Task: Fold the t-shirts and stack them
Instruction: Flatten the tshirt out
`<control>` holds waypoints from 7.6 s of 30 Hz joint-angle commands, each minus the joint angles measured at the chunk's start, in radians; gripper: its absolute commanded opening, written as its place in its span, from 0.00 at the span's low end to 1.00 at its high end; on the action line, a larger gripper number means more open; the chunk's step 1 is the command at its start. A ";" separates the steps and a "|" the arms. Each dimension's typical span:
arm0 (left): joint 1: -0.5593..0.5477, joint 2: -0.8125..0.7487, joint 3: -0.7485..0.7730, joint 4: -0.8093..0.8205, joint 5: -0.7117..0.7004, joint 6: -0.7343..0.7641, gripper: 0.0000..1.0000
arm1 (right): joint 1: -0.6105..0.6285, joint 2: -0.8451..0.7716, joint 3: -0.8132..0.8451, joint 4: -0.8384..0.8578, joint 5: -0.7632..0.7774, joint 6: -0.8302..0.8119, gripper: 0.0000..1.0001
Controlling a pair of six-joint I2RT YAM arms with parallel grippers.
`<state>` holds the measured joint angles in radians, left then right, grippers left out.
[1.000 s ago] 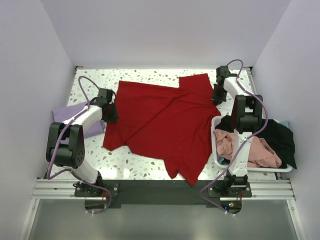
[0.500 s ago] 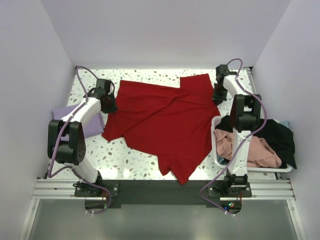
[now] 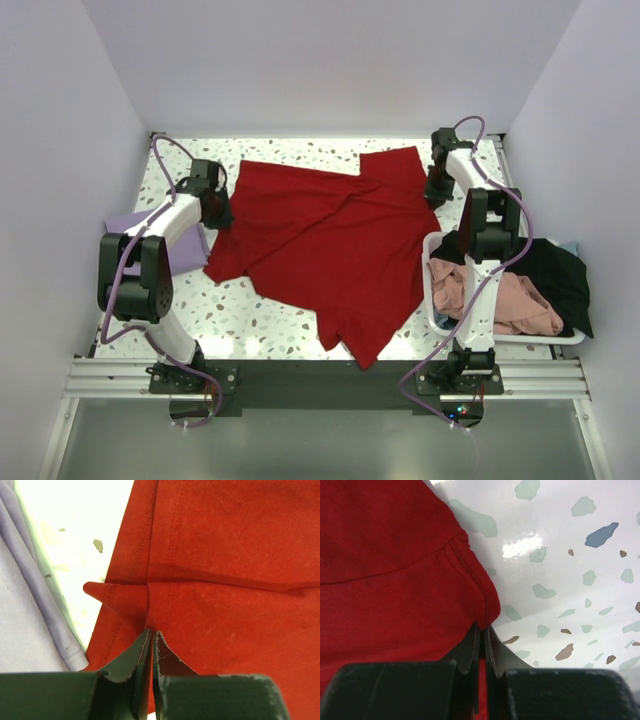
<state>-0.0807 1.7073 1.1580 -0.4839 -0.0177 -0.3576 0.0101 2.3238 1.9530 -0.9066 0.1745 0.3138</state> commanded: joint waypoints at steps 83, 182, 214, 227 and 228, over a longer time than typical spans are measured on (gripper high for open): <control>0.150 -0.032 -0.098 0.185 0.325 -0.012 0.00 | -0.035 -0.029 0.003 -0.034 0.046 0.021 0.00; 0.091 -0.155 -0.192 0.074 0.111 -0.014 0.00 | -0.095 -0.076 0.308 -0.110 0.045 0.030 0.65; 0.202 -0.328 -0.145 -0.001 0.116 0.071 0.00 | 0.562 -0.862 -0.906 0.066 -0.161 0.272 0.70; 0.203 -0.347 -0.162 -0.013 0.130 0.089 0.00 | 0.697 -0.862 -1.085 0.135 -0.148 0.392 0.61; 0.203 -0.348 -0.161 -0.015 0.131 0.091 0.00 | 0.700 -0.856 -1.091 0.140 -0.148 0.398 0.61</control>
<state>0.1120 1.3926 0.9943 -0.4969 0.0990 -0.2935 0.7067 1.4555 0.8822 -0.8139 0.0231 0.6598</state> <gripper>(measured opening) 0.065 0.610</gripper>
